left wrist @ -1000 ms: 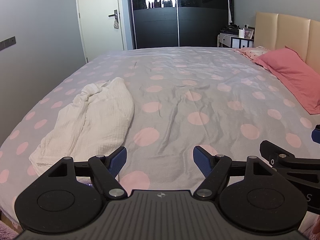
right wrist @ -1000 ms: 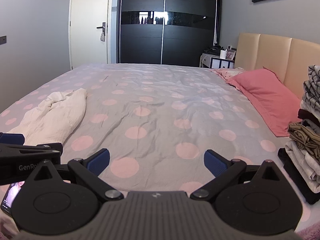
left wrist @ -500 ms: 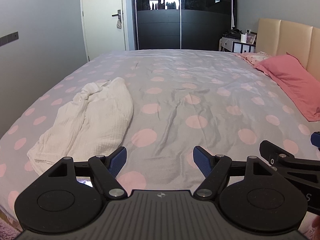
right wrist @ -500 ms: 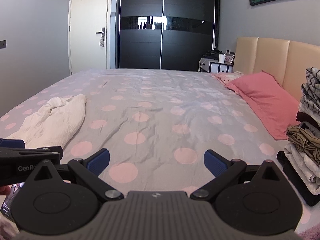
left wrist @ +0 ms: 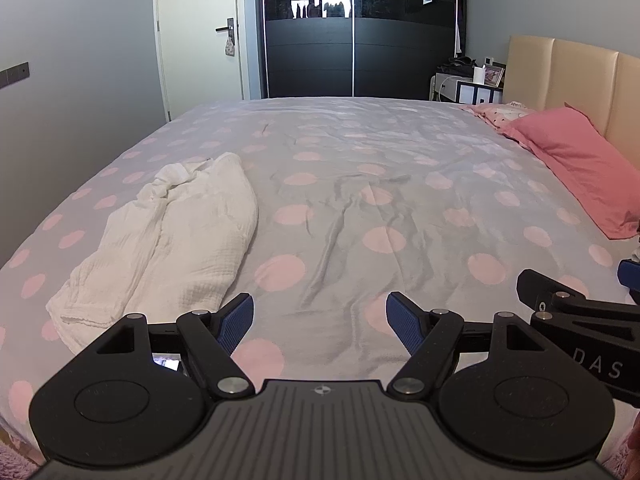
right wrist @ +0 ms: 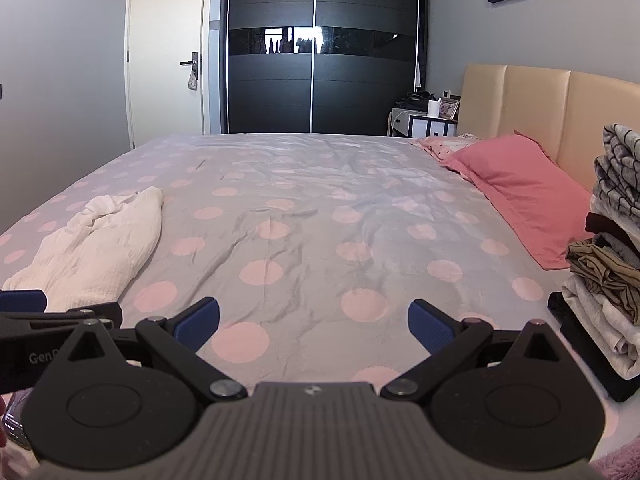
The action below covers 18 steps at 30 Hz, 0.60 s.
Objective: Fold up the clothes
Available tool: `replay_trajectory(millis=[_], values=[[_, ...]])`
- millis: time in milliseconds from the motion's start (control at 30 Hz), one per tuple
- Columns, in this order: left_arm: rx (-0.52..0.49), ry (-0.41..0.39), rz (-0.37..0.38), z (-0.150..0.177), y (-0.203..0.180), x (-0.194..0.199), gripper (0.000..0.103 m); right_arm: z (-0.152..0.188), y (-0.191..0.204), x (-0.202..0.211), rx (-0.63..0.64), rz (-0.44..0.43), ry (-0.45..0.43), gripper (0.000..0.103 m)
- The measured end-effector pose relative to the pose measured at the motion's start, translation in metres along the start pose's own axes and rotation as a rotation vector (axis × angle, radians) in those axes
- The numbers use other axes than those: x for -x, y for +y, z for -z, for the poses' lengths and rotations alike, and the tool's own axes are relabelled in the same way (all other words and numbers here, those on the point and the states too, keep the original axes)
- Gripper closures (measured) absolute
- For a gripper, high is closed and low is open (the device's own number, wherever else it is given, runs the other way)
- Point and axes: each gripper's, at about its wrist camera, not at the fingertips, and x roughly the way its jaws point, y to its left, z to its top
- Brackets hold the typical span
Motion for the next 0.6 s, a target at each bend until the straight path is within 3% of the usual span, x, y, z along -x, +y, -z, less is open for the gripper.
replay_trajectory(millis=[600], values=[[-0.016, -0.020, -0.011, -0.0035, 0.0008, 0.0030, 0.031, -0.0007, -0.0031, 0.0000, -0.008, -0.006, 0.010, 0.002]])
